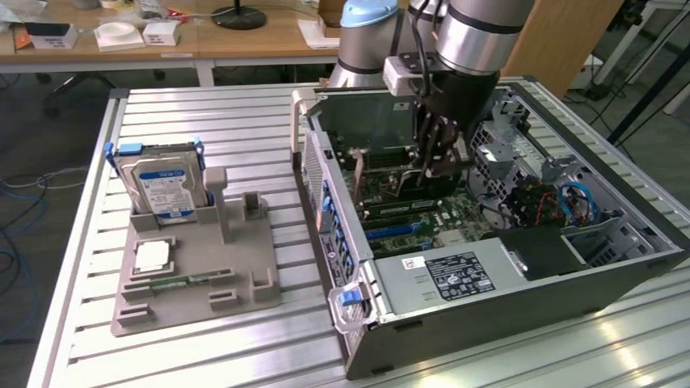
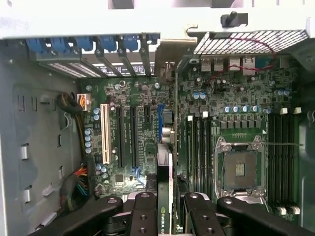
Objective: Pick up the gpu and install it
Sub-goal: 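Insert the gpu into the slot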
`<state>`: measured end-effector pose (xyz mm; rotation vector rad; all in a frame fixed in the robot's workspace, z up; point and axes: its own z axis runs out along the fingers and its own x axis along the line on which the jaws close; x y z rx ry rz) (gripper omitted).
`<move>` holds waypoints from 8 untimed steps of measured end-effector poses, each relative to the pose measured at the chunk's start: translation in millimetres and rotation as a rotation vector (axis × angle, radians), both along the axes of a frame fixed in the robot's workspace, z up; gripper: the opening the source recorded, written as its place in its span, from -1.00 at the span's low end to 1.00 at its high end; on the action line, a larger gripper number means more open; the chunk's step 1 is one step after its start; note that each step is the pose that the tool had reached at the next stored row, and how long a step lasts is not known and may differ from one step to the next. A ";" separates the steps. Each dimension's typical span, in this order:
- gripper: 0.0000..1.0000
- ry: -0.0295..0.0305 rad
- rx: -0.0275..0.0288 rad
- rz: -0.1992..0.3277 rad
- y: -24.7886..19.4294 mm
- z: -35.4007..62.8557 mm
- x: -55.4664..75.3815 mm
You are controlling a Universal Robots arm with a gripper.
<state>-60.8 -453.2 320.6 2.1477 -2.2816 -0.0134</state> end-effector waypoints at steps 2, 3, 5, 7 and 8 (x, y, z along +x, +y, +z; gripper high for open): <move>-0.48 0.0000 0.0002 0.017 0.0 -3.7 0.9; -0.48 0.0000 0.0002 0.028 0.0 -5.5 1.0; -0.48 -0.0004 0.0003 0.049 0.1 -8.2 1.0; -0.48 -0.0005 0.0001 0.066 0.0 -9.0 1.0; -0.48 -0.0006 0.0002 0.066 0.0 -9.0 1.0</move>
